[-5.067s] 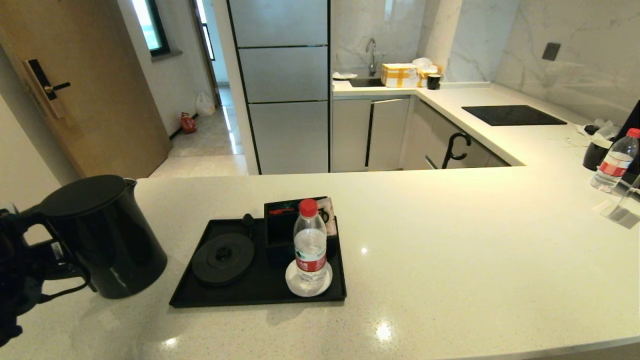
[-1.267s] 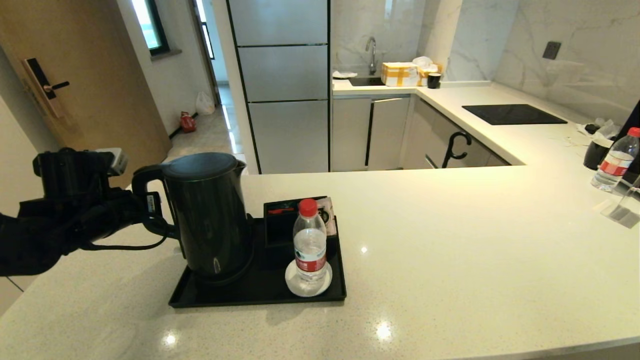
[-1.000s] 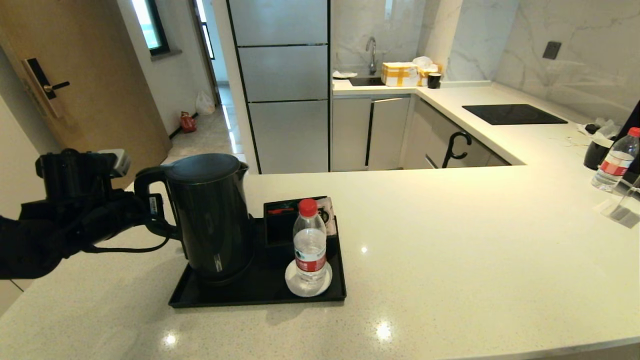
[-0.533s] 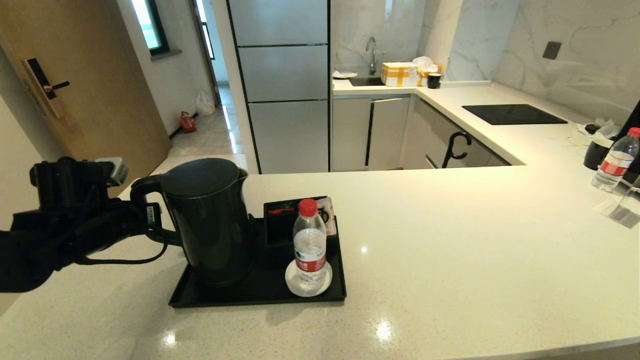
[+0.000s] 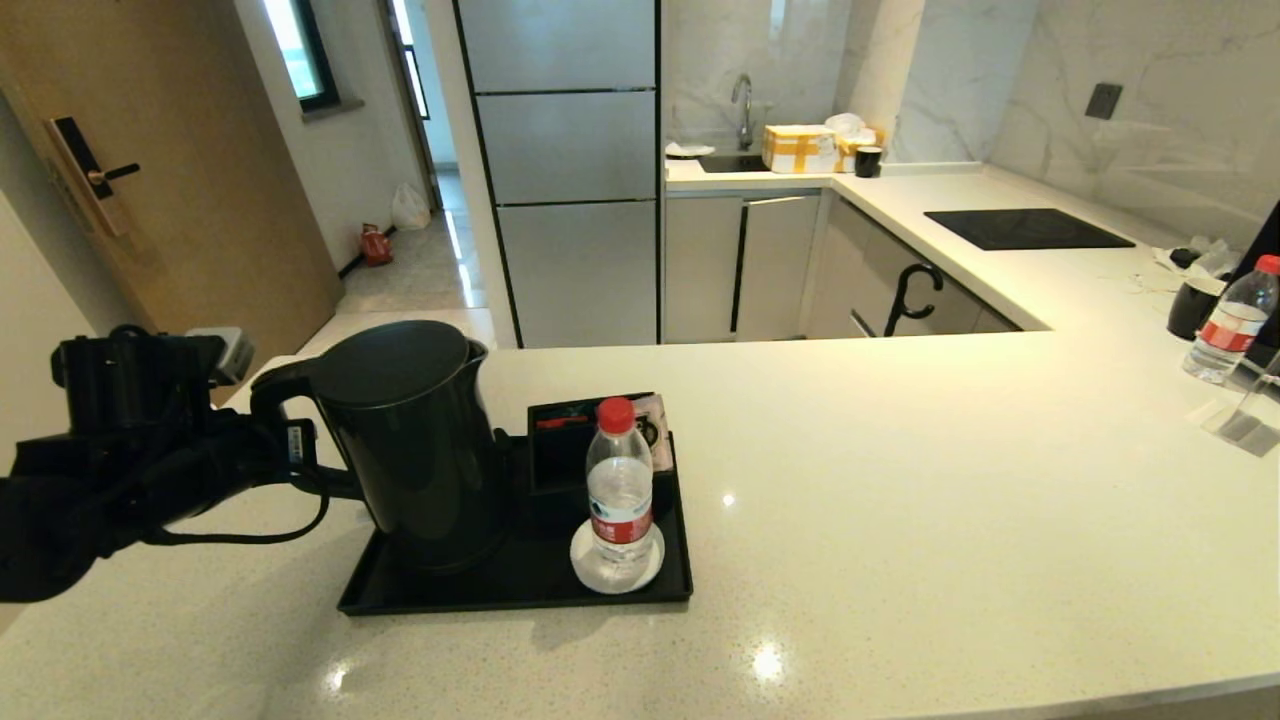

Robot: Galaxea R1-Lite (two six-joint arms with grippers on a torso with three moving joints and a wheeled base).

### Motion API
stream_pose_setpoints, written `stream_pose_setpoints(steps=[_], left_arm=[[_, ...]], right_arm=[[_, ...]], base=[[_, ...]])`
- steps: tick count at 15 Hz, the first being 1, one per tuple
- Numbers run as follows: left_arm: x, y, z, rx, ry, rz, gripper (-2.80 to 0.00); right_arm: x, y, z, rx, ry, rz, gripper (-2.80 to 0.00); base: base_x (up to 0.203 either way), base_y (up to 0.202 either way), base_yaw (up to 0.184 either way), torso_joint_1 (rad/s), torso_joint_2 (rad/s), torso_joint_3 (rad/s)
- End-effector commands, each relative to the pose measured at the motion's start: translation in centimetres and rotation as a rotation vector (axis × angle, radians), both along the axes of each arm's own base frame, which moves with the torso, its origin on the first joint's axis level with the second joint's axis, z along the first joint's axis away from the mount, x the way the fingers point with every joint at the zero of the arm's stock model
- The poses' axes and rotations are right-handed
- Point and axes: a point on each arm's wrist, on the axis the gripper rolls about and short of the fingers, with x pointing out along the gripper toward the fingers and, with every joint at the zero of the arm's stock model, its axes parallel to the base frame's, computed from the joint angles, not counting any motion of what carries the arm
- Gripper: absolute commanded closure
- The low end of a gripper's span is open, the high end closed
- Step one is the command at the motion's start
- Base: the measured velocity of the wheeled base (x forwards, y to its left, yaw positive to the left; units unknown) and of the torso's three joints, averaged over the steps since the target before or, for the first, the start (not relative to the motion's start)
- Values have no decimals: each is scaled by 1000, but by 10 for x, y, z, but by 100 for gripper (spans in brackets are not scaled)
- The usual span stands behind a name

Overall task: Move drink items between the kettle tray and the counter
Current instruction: Return the kettle to its original position

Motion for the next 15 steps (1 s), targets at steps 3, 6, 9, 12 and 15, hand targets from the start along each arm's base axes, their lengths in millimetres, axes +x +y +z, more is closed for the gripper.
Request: stream_pose_setpoints(steps=[3,6,9,12,15], left_arm=[[0,1,-3,2,12,6,-280],[-2,1,-3,-1,13,4,-280],[-2,1,-3,-1,13,4,-280],[-11,0,1,1,1,5,-280],[-19,0,2,1,-3,6,-280]], right_arm=[[0,0,0,0,2,0,0],[0,0,0,0,2,0,0],[0,0,0,0,2,0,0],[0,0,0,0,2,0,0],[0,0,0,1,2,0,0]], base=[[0,0,0,0,0,0],[0,0,0,0,0,0],[0,0,0,0,0,0],[0,0,0,0,0,0],[0,0,0,0,0,0]])
